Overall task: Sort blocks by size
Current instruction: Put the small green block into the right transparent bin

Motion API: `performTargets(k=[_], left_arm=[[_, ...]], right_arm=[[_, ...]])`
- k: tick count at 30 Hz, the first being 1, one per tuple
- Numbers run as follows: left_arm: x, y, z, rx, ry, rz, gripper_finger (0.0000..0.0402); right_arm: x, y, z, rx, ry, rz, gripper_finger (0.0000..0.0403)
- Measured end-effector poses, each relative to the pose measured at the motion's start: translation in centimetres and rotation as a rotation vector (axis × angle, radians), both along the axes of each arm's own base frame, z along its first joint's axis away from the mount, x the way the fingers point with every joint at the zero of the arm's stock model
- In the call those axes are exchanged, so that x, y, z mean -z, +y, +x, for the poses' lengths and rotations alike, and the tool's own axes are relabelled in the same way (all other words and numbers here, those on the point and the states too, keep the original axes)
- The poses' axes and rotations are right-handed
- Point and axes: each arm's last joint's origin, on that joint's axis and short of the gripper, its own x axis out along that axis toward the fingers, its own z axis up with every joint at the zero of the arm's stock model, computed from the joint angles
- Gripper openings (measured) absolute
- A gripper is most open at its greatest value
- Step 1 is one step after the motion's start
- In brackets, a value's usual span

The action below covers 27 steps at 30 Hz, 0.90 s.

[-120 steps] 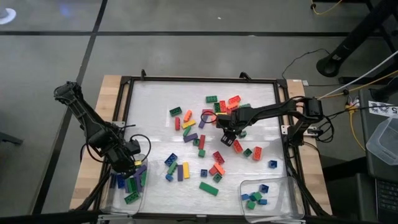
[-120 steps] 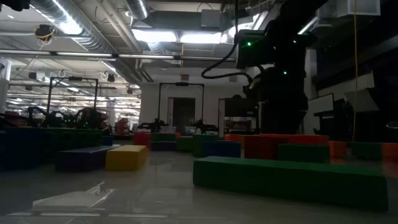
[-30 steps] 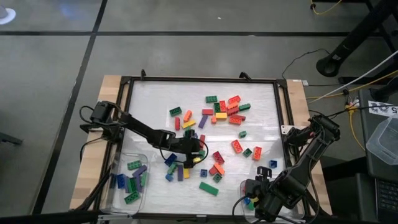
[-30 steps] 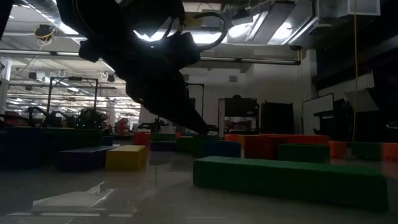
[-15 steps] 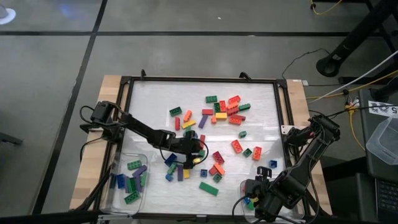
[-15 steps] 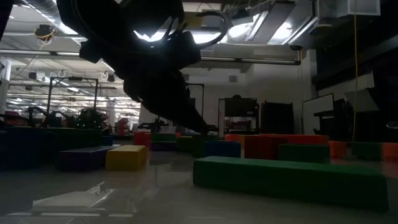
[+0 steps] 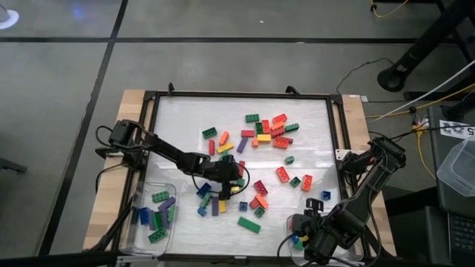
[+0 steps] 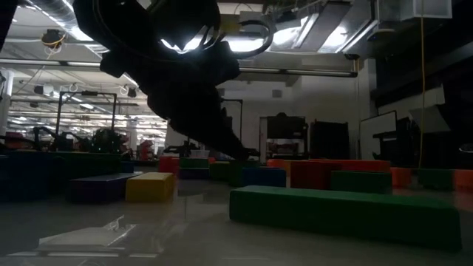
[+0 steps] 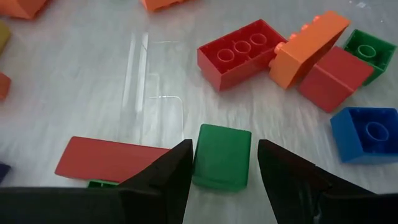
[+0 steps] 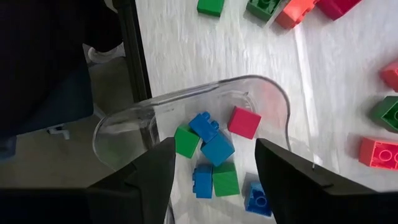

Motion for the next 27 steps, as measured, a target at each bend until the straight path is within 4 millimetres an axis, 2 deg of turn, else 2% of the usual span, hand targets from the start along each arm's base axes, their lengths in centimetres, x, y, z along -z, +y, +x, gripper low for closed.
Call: performTargets(k=[10,20,24,27], left_arm=[[0.2,0.0,-0.1,0.000,0.023,0.003,0.0170],[1.9,-0.1,0.3,-0.017,0.025,-0.008,0.0170],[1.9,-0.1,0.4,-0.016,0.024,-0.008,0.0167],[1.8,-0.1,0.4,-0.015,0.013,-0.009,0.0140]], right_arm=[[0.0,0.0,0.0,0.001,-0.002,-0.002,0.0221],[0.0,-0.1,0.1,0.001,-0.044,-0.031,0.0221],[-0.1,-0.2,0.4,-0.036,-0.120,-0.111,0.0221],[-0.2,-0.5,0.6,-0.057,-0.220,-0.221,0.0221]])
